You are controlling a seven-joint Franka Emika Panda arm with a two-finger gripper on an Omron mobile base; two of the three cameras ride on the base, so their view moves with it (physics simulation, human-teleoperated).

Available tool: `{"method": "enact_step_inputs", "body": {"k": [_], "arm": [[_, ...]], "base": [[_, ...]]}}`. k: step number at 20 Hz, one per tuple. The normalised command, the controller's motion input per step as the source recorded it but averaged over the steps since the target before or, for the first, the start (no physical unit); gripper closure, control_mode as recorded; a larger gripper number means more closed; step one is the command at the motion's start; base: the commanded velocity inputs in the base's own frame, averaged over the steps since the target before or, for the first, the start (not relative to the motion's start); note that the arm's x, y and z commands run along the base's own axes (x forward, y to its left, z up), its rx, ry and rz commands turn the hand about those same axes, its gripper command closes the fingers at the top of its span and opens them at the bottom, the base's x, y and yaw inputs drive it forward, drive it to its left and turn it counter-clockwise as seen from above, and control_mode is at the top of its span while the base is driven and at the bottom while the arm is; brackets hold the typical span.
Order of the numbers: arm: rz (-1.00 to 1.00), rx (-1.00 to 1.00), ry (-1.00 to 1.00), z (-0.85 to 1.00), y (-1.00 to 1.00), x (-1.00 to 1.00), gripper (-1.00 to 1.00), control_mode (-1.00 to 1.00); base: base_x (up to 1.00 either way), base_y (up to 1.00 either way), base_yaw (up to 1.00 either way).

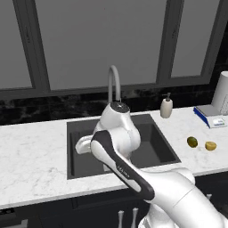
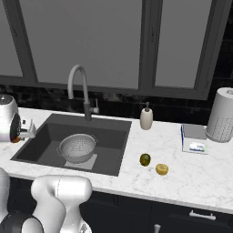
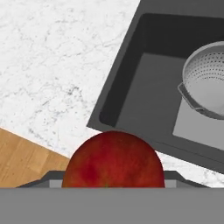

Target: Put the colander in the sink, put the kiwi, kiwi, apple in the colander, and turn on the sink faucet and pour water over the colander.

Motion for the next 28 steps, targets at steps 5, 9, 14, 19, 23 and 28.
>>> {"method": "enact_step_inputs", "body": {"k": [5,9,14,19,23,28], "arm": [[0.0,-0.06,0.0,0.62,-1.0,-0.05,1.0,-1.0],[0.06,-0.02,-0.02,0.12,-0.99,-0.08,1.0,-1.0],[0.28,0.0,0.0,-0.36,-0.49,0.02,1.0,-1.0],[0.31,0.0,0.0,-0.63,-0.21,0.29,1.0,-1.0],[0.26,0.0,0.0,-0.54,-0.23,0.6,1.0,-1.0],[0.16,0.0,0.01,-0.37,-0.57,0.63,1.0,-1.0]], "base": [[0.0,0.0,0.0],[0.0,0.0,0.0],[0.0,0.0,0.0],[0.0,0.0,0.0],[0.0,0.0,0.0],[0.0,0.0,0.0]]}}
